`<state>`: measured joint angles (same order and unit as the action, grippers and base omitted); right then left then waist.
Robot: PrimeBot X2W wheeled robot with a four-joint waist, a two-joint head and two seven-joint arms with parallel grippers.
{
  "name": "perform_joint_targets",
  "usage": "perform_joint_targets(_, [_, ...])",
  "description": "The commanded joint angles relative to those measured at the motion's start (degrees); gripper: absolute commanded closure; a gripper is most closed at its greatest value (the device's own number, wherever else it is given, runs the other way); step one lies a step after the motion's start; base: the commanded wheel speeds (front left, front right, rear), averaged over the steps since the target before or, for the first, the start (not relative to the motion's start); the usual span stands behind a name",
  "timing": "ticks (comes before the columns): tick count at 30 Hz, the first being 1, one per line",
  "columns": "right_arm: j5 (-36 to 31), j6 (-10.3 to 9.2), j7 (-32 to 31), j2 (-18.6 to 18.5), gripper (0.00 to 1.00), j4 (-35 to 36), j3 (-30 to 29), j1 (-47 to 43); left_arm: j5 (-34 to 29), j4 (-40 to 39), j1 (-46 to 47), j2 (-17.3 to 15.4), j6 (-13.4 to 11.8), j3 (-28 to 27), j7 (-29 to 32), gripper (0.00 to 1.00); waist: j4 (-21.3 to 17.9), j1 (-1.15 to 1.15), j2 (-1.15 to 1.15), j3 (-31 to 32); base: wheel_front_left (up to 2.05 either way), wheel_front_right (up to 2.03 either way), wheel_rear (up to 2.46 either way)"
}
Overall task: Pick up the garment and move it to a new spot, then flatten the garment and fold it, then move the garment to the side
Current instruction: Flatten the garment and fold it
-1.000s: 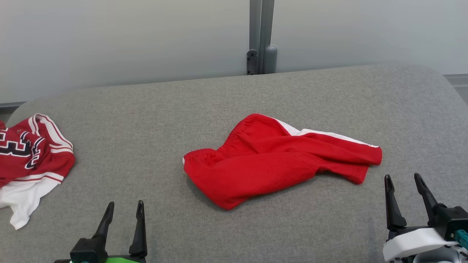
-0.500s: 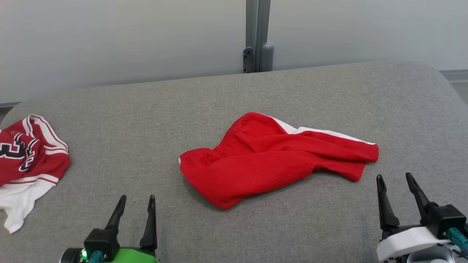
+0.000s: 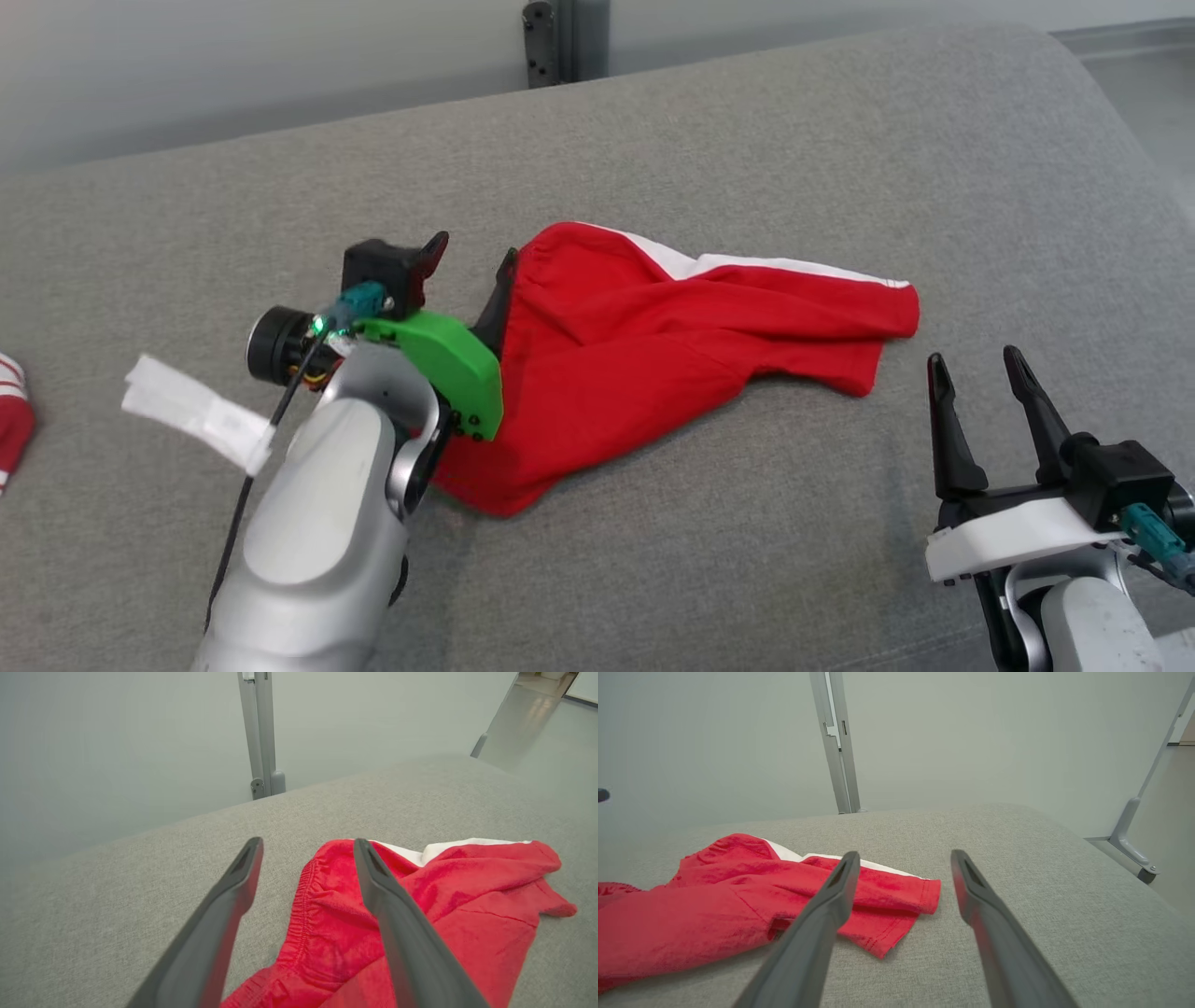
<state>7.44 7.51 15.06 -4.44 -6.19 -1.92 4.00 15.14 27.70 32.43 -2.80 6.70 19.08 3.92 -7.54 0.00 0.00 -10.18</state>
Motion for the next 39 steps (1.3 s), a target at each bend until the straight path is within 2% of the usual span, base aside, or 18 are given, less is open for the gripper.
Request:
perform_joint_targets(1, [0.55, -0.04, 0.18, 0.19, 0.0, -0.16, 0.06, 1.12, 1.01, 1.65, 2.94, -0.22, -0.94, 0.56, 2.38, 0.0, -6.12, 0.0, 0.0, -5.79, 0.0, 0.0, 0.0])
perform_joint_targets(4, [0.8, -0.04, 0.18, 0.79, 0.0, -0.54, 0.5, 2.06, 3.21, 6.19, 8.08, -0.26, -2.66, 1.82, 8.34, 0.0, -8.34, 0.0, 0.0, -7.13, 0.0, 0.0, 0.0])
perform_joint_targets(8, [1.24, -0.04, 0.18, 1.17, 0.0, -0.93, 1.42, 3.11, 4.86, 12.2, 13.13, -0.28, -4.73, 2.0, 12.74, 0.0, -10.97, 0.0, 0.0, -8.2, 0.0, 0.0, 0.0])
perform_joint_targets(11, [1.3, -0.04, 0.18, 1.4, 0.0, -1.07, 1.81, 3.27, 4.06, 18.08, 16.37, -1.1, -6.83, 1.75, 14.44, 0.0, -12.7, 0.0, 0.0, -8.48, 0.0, 0.0, 0.0])
perform_joint_targets(15, [1.38, -0.04, 0.18, 1.47, 0.0, -1.21, 1.25, 2.51, 4.61, 21.98, 17.43, -1.28, -6.98, 1.67, 14.6, 0.0, -13.05, 0.0, 0.0, -8.13, 0.0, 0.0, 0.0])
perform_joint_targets(16, [1.37, -0.04, 0.18, 1.48, 0.0, -1.27, 0.99, 2.25, 4.79, 22.71, 17.54, -1.25, -7.07, 1.63, 14.38, 0.17, -12.88, 0.0, 0.0, -7.95, 0.0, 0.0, 0.0])
perform_joint_targets(17, [1.21, -0.04, 0.18, 1.5, 0.0, -1.27, 0.78, 1.96, 4.76, 23.52, 17.56, -1.23, -6.97, 1.82, 14.27, 0.85, -12.65, 0.0, 0.0, -7.73, 0.0, 0.0, 0.0])
perform_joint_targets(18, [1.03, -0.04, 0.18, 1.52, 0.0, -1.3, 0.58, 1.75, 4.84, 24.06, 17.51, -1.21, -6.66, 1.96, 14.03, 1.0, -12.38, 0.0, 0.0, -7.53, 0.0, 0.0, 0.0])
perform_joint_targets(27, [0.33, -0.04, 0.18, 1.49, 0.0, -1.16, -0.32, 0.08, 5.44, 22.16, 11.94, -0.35, -3.81, 5.68, 7.66, 1.0, -8.51, 0.0, 0.0, -4.57, 0.0, 0.0, 0.0])
perform_joint_targets(30, [-0.08, -0.04, 0.18, 1.49, 0.0, -1.08, -0.86, -1.01, 5.89, 19.3, 7.86, -0.21, -3.65, 7.8, 5.82, 1.0, -7.15, 0.0, 0.0, -3.49, 0.0, 0.0, 0.0])
perform_joint_targets(36, [-0.55, -0.04, 0.18, 1.14, 0.0, -0.91, -1.12, -2.56, 7.78, 11.13, -0.72, -0.21, -4.9, 11.46, 4.5, 1.0, -5.07, 0.0, 0.0, -2.01, 0.0, 0.0, 0.0])
perform_joint_targets(37, [-0.61, -0.04, 0.18, 1.09, 0.0, -0.95, -0.94, -2.63, 8.1, 10.52, -1.77, -0.26, -5.55, 11.58, 4.54, 0.91, -4.77, 0.0, 0.0, -1.95, 0.0, 0.0, 0.0])
perform_joint_targets(38, [-0.58, -0.04, 0.18, 1.09, 0.0, -1.02, -0.73, -2.55, 7.64, 10.18, -2.45, -0.28, -5.97, 12.05, 4.55, 0.72, -4.63, 0.0, 0.0, -1.97, 0.0, 0.0, 0.0])
perform_joint_targets(39, [-0.52, -0.04, 0.18, 1.1, 0.0, -1.15, -0.55, -2.37, 7.87, 10.08, -3.17, -0.28, -6.29, 12.08, 4.36, 0.41, -4.51, 0.0, 0.0, -1.98, 0.0, 0.0, 0.0])
